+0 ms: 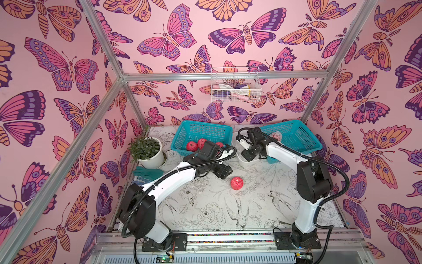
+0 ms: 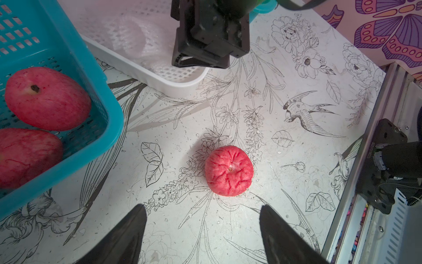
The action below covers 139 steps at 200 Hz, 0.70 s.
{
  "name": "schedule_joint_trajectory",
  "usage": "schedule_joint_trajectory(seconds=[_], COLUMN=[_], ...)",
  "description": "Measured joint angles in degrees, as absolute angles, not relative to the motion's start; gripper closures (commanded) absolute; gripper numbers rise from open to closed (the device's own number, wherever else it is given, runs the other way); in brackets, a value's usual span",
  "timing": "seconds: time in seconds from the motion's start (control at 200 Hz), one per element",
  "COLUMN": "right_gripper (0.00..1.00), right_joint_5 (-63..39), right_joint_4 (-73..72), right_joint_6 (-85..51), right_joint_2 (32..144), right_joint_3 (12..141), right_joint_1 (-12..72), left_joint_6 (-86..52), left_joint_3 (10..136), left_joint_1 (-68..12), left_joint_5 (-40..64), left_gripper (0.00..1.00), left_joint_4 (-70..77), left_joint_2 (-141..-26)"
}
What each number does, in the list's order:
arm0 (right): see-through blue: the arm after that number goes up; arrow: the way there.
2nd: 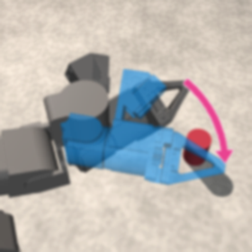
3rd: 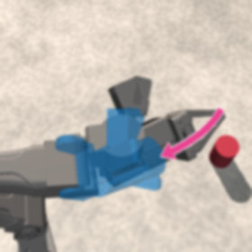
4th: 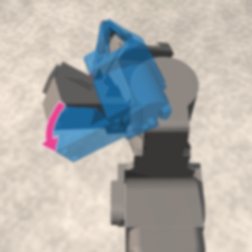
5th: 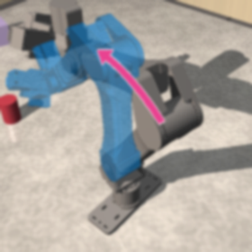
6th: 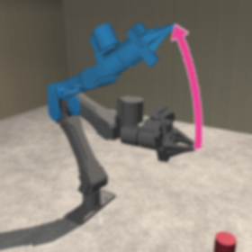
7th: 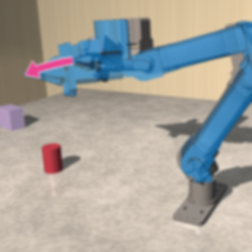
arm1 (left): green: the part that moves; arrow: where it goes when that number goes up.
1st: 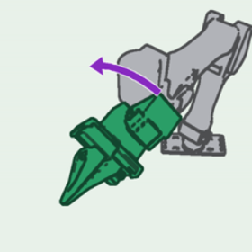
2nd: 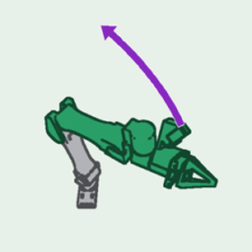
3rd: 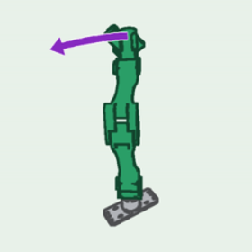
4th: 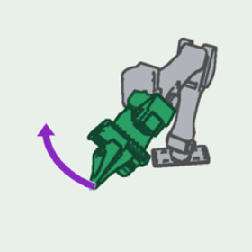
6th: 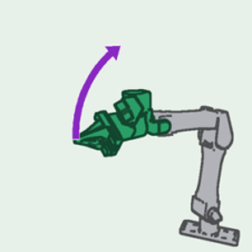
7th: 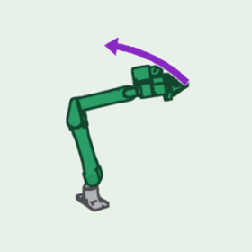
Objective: Remove foam nets from apples
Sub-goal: Place the foam net into the storage box, then pick up the apple from the center of the board.
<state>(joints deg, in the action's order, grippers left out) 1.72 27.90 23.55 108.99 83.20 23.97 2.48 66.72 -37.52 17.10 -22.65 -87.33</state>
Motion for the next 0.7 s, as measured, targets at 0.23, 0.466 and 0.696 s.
schedule_joint_trajectory(seconds=[0.23, 0.466, 0.696], right_gripper=[0.21, 0.15, 0.10], right_joint_5=[0.3, -1.3, -0.7], right_joint_4=[28.0, 27.2, 25.0], right_joint_6=[23.4, 22.3, 19.5], right_joint_2=[106.8, 102.2, 94.0], right_joint_3=[81.5, 77.9, 75.7], right_joint_1=[24.0, 24.0, 24.0], left_joint_6=[2.7, 4.4, 5.9], left_joint_3=[66.1, 65.8, 66.0], left_joint_1=[-37.6, -39.7, -42.8], left_joint_5=[17.8, 17.8, 18.8], left_gripper=[0.19, 0.16, 0.00], left_joint_4=[-22.6, -22.8, -24.1], left_joint_2=[-87.3, -89.0, -93.2])
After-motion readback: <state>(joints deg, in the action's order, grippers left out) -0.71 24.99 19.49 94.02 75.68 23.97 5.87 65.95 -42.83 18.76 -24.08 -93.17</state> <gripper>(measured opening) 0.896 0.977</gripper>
